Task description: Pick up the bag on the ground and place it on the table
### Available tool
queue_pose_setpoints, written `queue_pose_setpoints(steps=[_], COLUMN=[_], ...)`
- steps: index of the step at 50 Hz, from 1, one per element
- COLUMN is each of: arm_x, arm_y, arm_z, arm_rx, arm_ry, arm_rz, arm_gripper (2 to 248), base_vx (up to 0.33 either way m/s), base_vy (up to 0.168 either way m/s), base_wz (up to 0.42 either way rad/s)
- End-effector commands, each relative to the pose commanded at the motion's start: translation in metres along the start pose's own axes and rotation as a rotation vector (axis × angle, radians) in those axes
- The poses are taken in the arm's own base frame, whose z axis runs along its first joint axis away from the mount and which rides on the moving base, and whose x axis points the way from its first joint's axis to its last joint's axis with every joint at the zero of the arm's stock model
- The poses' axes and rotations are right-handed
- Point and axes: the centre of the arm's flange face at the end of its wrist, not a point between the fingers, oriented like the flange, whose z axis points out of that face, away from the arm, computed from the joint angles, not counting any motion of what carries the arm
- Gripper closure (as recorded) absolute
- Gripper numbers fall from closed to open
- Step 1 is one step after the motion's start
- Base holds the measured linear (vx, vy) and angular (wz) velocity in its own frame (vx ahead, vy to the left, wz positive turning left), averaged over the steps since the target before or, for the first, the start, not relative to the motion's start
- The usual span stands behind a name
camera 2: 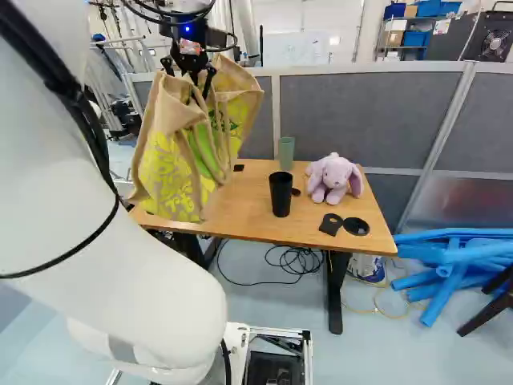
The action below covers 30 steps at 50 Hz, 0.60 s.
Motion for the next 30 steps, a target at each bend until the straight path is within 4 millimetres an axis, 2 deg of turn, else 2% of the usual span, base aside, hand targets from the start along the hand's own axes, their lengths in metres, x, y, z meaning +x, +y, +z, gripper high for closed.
queue_pose_setpoints(steps=[30], arm_x=[0.0007], arm_y=[0.002], arm_z=[0.0023], arm_rx=[0.002], arm_ry=[-0.005], arm_rz=[0.004], arm_gripper=[228], base_vx=[0.0], base_vy=[0.0], base_wz=[0.0])
